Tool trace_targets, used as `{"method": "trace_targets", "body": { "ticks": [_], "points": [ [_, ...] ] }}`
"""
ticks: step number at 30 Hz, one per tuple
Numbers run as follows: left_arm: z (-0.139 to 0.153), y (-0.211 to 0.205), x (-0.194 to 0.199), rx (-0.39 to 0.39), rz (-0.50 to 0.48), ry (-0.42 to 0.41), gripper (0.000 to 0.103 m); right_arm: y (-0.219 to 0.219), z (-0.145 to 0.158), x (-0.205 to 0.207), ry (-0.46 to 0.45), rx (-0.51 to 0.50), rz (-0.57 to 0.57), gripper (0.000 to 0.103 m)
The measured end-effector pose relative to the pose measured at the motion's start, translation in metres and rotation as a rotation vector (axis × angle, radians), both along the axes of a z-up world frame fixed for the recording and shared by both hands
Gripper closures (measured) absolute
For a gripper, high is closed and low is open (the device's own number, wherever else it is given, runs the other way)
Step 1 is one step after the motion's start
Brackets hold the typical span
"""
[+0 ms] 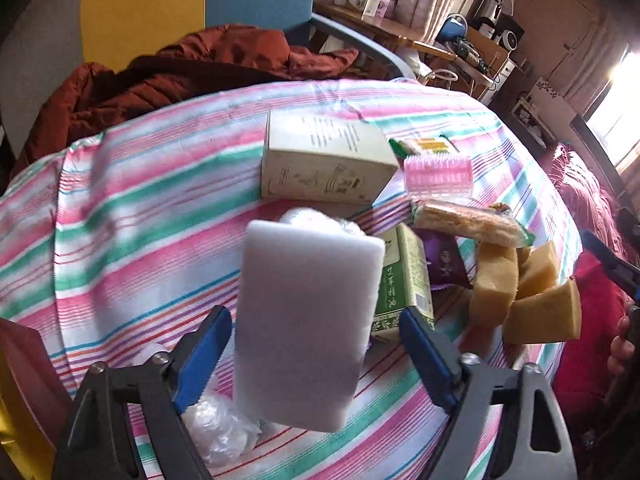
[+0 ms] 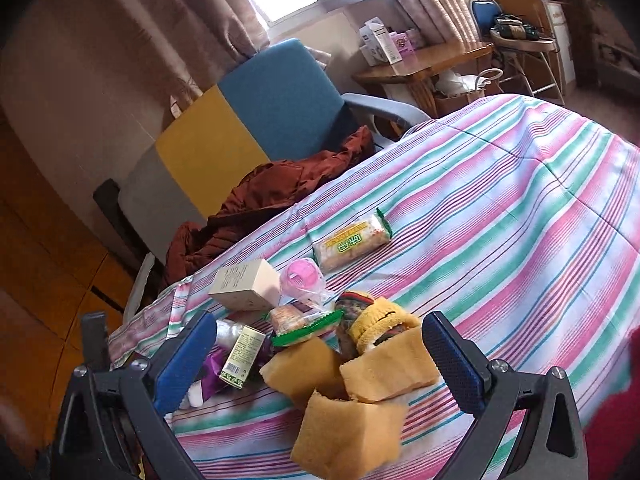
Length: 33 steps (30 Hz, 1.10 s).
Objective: Organize objects
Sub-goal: 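Grasp the white block with the left gripper, then carry the white block to the gold tray while the right gripper grasps a yellow sponge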
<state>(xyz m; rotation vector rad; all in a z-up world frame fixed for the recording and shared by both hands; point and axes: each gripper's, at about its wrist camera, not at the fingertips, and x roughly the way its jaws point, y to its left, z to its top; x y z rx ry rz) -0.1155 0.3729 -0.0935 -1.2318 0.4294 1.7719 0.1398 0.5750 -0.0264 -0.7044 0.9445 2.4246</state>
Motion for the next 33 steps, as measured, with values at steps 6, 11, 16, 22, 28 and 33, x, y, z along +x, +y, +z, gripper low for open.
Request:
{"method": "trace_targets", "body": {
  "ticks": [6, 11, 16, 22, 28, 33],
  "points": [
    [0.001, -0.007, 0.007, 0.024, 0.028, 0.003, 0.045, 0.013, -0.007, 0.009, 0.009, -0.061, -0.047, 0.0],
    [0.024, -0.02, 0.026, 0.078, 0.01, 0.072, 0.045, 0.021, -0.029, 0.002, -0.103, -0.153, -0.067, 0.0],
    [0.041, -0.039, 0.049, 0.12, 0.013, 0.094, 0.045, 0.022, -0.05, -0.006, -0.183, -0.252, -0.027, 0.0],
    [0.052, -0.06, 0.07, 0.149, 0.027, 0.099, 0.045, 0.007, -0.046, -0.004, -0.238, -0.238, -0.001, 0.0],
    [0.062, -0.084, 0.081, 0.187, 0.053, 0.083, 0.045, -0.021, -0.056, -0.014, -0.358, -0.228, 0.051, 0.005],
    [0.07, -0.112, 0.087, 0.227, 0.094, 0.077, 0.045, -0.033, -0.069, -0.013, -0.411, -0.249, 0.033, 0.03]
  ]
}}
